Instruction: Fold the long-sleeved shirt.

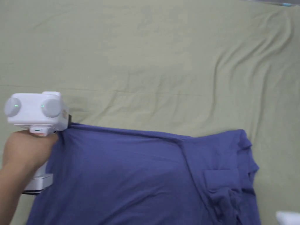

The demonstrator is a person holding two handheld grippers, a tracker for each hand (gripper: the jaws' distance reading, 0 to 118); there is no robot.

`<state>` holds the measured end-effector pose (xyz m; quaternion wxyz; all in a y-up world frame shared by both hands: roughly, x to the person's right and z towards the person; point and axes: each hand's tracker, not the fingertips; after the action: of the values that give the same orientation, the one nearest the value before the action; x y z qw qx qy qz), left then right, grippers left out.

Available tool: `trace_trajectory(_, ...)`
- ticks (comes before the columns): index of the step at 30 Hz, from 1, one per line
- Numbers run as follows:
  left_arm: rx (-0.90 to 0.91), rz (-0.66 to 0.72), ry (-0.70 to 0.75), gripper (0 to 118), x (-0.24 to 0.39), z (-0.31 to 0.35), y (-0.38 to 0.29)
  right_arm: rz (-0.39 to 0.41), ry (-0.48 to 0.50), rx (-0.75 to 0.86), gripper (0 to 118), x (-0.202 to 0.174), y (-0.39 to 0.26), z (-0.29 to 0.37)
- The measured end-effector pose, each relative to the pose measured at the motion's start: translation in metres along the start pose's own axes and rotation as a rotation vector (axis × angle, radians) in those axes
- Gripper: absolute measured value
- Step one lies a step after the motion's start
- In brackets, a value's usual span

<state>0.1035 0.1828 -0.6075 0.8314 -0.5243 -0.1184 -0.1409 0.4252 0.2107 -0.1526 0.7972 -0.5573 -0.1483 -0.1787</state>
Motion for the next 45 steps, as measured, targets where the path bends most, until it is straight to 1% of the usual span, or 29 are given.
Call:
trace_trajectory(1,-0.004,0.042,-0.122,1,0.001,0.002,-0.001,-0.011,-0.015,0.003,2,0.005,0.017,-0.003)
trace_trajectory(2,-0.013,0.09,-0.173,1,0.002,0.007,-0.002,-0.02,-0.009,0.008,2,0.011,0.037,-0.003)
trace_trajectory(5,0.057,0.085,-0.149,1,-0.002,0.029,0.006,-0.055,0.098,0.098,3,0.026,0.114,-0.005)
trace_trajectory(6,0.072,0.106,-0.182,1,-0.007,0.037,0.009,-0.051,0.125,0.104,23,0.031,0.143,-0.011)
trace_trajectory(8,0.09,0.149,-0.219,1,-0.018,0.05,0.016,-0.081,0.161,0.08,118,0.04,0.199,-0.029)
trace_trajectory(10,0.119,0.113,-0.198,1,-0.025,0.064,0.019,-0.167,0.23,-0.081,116,0.048,0.238,-0.056)
trace_trajectory(11,0.125,0.099,-0.191,1,-0.028,0.069,0.019,-0.229,0.254,-0.059,116,0.049,0.251,-0.064)
trace_trajectory(12,0.128,0.1,-0.194,1,-0.026,0.077,0.014,-0.311,0.23,-0.133,116,0.05,0.258,-0.079)
trace_trajectory(14,0.137,0.092,-0.205,1,-0.029,0.08,0.014,-0.393,0.15,-0.251,116,0.05,0.264,-0.096)
trace_trajectory(15,0.134,0.087,-0.201,1,-0.029,0.079,0.013,-0.41,0.11,-0.263,114,0.048,0.265,-0.102)
trace_trajectory(16,0.133,0.082,-0.195,1,-0.029,0.079,0.012,-0.367,0.036,-0.216,109,0.046,0.28,-0.12)
trace_trajectory(17,0.133,0.079,-0.193,1,-0.03,0.078,0.011,-0.307,-0.022,-0.227,91,0.038,0.282,-0.121)
trace_trajectory(18,0.127,0.075,-0.195,1,-0.03,0.075,0.011,-0.215,-0.079,-0.236,81,0.031,0.282,-0.122)
trace_trajectory(20,0.12,0.071,-0.196,1,-0.031,0.07,0.01,-0.106,-0.109,-0.241,71,0.023,0.282,-0.126)
trace_trajectory(21,0.117,0.073,-0.2,1,-0.032,0.069,0.009,-0.111,-0.091,-0.166,53,0.039,0.287,-0.124)
trace_trajectory(22,0.115,0.076,-0.203,1,-0.033,0.068,0.008,-0.122,-0.089,-0.111,26,0.039,0.289,-0.124)
trace_trajectory(23,0.116,0.078,-0.208,1,-0.033,0.069,0.007,-0.161,-0.121,-0.042,20,0.024,0.277,-0.1)
trace_trajectory(26,0.132,0.06,-0.22,1,-0.032,0.088,-0.006,-0.049,-0.107,0.017,20,0.008,0.264,-0.085)
trace_trajectory(27,0.141,0.052,-0.236,1,-0.035,0.096,-0.011,0.012,-0.012,0.036,20,0.016,0.26,-0.07)
trace_trajectory(28,0.149,0.046,-0.251,1,-0.038,0.106,-0.015,0.023,0.003,0.069,20,0.018,0.251,-0.057)
trace_trajectory(30,0.171,0.019,-0.261,1,-0.045,0.128,-0.033,0.029,0.047,0.143,20,0.021,0.219,-0.024)
trace_trajectory(31,0.18,-0.002,-0.262,1,-0.048,0.138,-0.044,0.03,0.059,0.141,20,0.009,0.192,0.02)
trace_trajectory(34,0.189,-0.038,-0.254,1,-0.065,0.164,-0.087,0.061,0.037,0.219,20,0.005,0.12,0.058)
trace_trajectory(35,0.191,-0.051,-0.251,1,-0.069,0.172,-0.103,0.071,-0.019,0.278,20,-0.008,0.091,0.076)
trace_trajectory(36,0.168,-0.064,-0.262,1,-0.074,0.178,-0.121,0.055,-0.017,0.293,20,-0.013,0.062,0.084)
trace_trajectory(40,0.05,-0.08,-0.247,1,-0.088,0.186,-0.189,0.071,-0.069,0.263,20,-0.026,-0.026,0.087)
trace_trajectory(42,-0.007,-0.074,-0.216,1,-0.092,0.182,-0.218,0.055,-0.066,0.187,20,-0.032,-0.065,0.08)
trace_trajectory(43,-0.029,-0.07,-0.211,1,-0.093,0.176,-0.229,0.024,-0.05,0.139,20,-0.019,-0.067,0.069)
trace_trajectory(45,-0.104,-0.065,-0.189,1,-0.093,0.157,-0.25,-0.008,-0.023,0.065,20,-0.019,-0.088,0.051)
